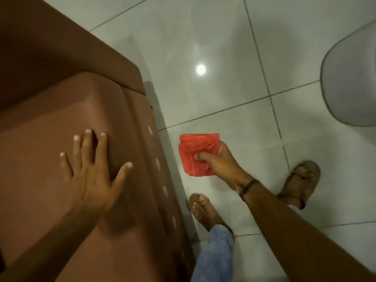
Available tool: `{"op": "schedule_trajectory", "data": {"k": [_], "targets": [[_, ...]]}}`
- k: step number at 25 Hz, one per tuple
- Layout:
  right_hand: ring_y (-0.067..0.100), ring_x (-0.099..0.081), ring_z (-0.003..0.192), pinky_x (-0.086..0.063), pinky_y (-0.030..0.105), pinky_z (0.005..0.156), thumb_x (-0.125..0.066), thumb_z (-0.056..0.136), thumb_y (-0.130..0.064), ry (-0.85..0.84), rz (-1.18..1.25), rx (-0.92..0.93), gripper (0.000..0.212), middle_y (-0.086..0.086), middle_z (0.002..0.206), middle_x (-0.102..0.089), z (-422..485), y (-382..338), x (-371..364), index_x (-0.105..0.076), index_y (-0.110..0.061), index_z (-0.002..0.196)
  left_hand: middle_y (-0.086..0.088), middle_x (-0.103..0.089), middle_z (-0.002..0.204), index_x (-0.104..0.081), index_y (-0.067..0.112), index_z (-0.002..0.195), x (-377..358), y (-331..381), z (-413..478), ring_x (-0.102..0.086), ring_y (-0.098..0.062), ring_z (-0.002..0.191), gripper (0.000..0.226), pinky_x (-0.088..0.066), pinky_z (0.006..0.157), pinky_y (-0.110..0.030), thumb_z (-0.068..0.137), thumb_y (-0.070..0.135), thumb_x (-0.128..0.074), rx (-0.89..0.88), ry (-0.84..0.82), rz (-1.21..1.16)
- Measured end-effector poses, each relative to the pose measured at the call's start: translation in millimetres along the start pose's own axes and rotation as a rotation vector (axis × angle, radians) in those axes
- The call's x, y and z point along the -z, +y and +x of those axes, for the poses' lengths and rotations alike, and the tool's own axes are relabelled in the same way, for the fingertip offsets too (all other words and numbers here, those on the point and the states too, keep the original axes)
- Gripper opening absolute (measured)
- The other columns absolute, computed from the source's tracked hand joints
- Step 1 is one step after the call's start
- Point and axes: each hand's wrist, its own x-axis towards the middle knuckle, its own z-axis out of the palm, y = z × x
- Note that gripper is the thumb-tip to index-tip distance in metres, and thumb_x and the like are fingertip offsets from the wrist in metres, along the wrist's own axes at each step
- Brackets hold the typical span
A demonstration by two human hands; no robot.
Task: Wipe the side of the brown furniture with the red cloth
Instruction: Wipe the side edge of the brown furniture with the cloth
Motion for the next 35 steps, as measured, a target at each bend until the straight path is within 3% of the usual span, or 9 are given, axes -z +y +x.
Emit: {"op": "schedule_trajectory", "data": {"k": [2, 5, 9, 13, 16, 22, 29, 32, 35], "targets": [[0.033, -0.066, 0.142, -0.056, 0.050, 0.122, -0.069, 0.105, -0.002, 0.047, 0.007, 0.076, 0.050, 0.016, 0.151, -0.069, 39.5, 7.4, -40.6, -0.057, -0.007, 0.154, -0.010, 0.007, 0.186, -0.006, 0.019, 0.177, -27.4, -15.9, 0.6, 0.007, -0.033, 0.172, 0.098, -0.004, 0.135, -0.067, 0.099, 0.069, -0.037, -0.040, 0.016, -0.008], [0.031, -0.054, 0.157, -0.044, 0.051, 0.132, -0.063, 0.111, -0.017, 0.067, -0.052, 0.245, 0.060, 0.014, 0.167, -0.057, 94.6, 9.1, -86.2, -0.042, -0.009, 0.167, -0.003, 0.015, 0.184, -0.003, 0.019, 0.177, -54.2, -23.8, 6.3, 0.009, -0.032, 0.172, 0.092, -0.005, 0.135, -0.066, 0.102, 0.061, -0.037, -0.080, 0.125, -0.049], [0.030, -0.057, 0.156, -0.047, 0.049, 0.130, -0.061, 0.112, -0.026, 0.076, -0.054, 0.336, 0.062, 0.012, 0.168, -0.058, 139.6, 20.5, -133.4, -0.041, -0.013, 0.169, -0.008, 0.009, 0.186, -0.006, 0.017, 0.176, -62.7, -27.2, 7.5, 0.011, -0.027, 0.171, 0.089, -0.006, 0.134, -0.066, 0.104, 0.058, -0.035, -0.118, 0.194, -0.082], [0.019, -0.057, 0.155, -0.048, 0.027, 0.125, -0.065, 0.110, -0.029, 0.077, 0.014, 0.404, 0.062, 0.005, 0.169, -0.057, 151.7, 35.1, -172.2, -0.046, -0.019, 0.168, -0.016, -0.004, 0.185, -0.016, 0.006, 0.174, -65.5, -19.4, 5.4, 0.001, -0.035, 0.172, 0.088, -0.008, 0.134, -0.066, 0.102, 0.051, -0.040, -0.168, 0.224, -0.047], [0.009, -0.050, 0.158, -0.044, 0.020, 0.127, -0.064, 0.107, -0.037, 0.072, 0.064, 0.452, 0.064, 0.001, 0.173, -0.052, 151.0, 30.2, -192.6, -0.047, -0.021, 0.167, -0.016, -0.009, 0.185, -0.025, 0.006, 0.173, -68.8, -17.2, 6.5, -0.004, -0.040, 0.171, 0.084, -0.006, 0.134, -0.066, 0.102, 0.048, -0.039, -0.168, 0.252, -0.009], [0.023, -0.029, 0.172, -0.030, 0.052, 0.140, -0.055, 0.109, -0.034, 0.068, 0.064, 0.468, 0.067, 0.005, 0.184, -0.033, 175.2, 23.8, -200.4, -0.035, -0.020, 0.172, -0.016, -0.014, 0.184, -0.026, 0.008, 0.173, -86.9, -18.0, 11.5, -0.009, -0.038, 0.171, 0.075, -0.011, 0.134, -0.066, 0.104, 0.038, -0.035, -0.163, 0.369, 0.073], [0.017, -0.007, 0.176, -0.013, 0.051, 0.144, -0.044, 0.106, -0.055, 0.011, -0.109, 0.502, 0.078, -0.005, 0.189, -0.015, 136.5, 54.2, -201.2, -0.022, -0.027, 0.176, -0.022, -0.014, 0.183, -0.021, 0.006, 0.173, -88.1, -15.3, 11.1, -0.010, -0.043, 0.169, 0.077, -0.018, 0.129, -0.073, 0.103, 0.036, -0.035, -0.141, 0.348, 0.117], [0.022, -0.010, 0.176, -0.014, 0.055, 0.143, -0.047, 0.109, -0.044, -0.018, -0.107, 0.560, 0.073, 0.000, 0.188, -0.019, 160.7, 52.2, -193.7, -0.026, -0.023, 0.175, -0.024, -0.015, 0.182, -0.023, 0.006, 0.173, -83.6, -9.2, 13.2, -0.011, -0.044, 0.169, 0.079, -0.017, 0.131, -0.072, 0.102, 0.036, -0.038, -0.126, 0.370, 0.109], [0.016, -0.017, 0.175, -0.016, 0.048, 0.143, -0.045, 0.108, -0.040, -0.007, -0.010, 0.455, 0.072, 0.000, 0.186, -0.025, 149.0, 89.8, -181.4, -0.030, -0.019, 0.174, -0.023, -0.012, 0.183, -0.021, 0.006, 0.173, -81.6, 0.3, 11.0, -0.011, -0.046, 0.169, 0.079, -0.016, 0.131, -0.071, 0.102, 0.035, -0.038, -0.161, 0.338, 0.127]]}}
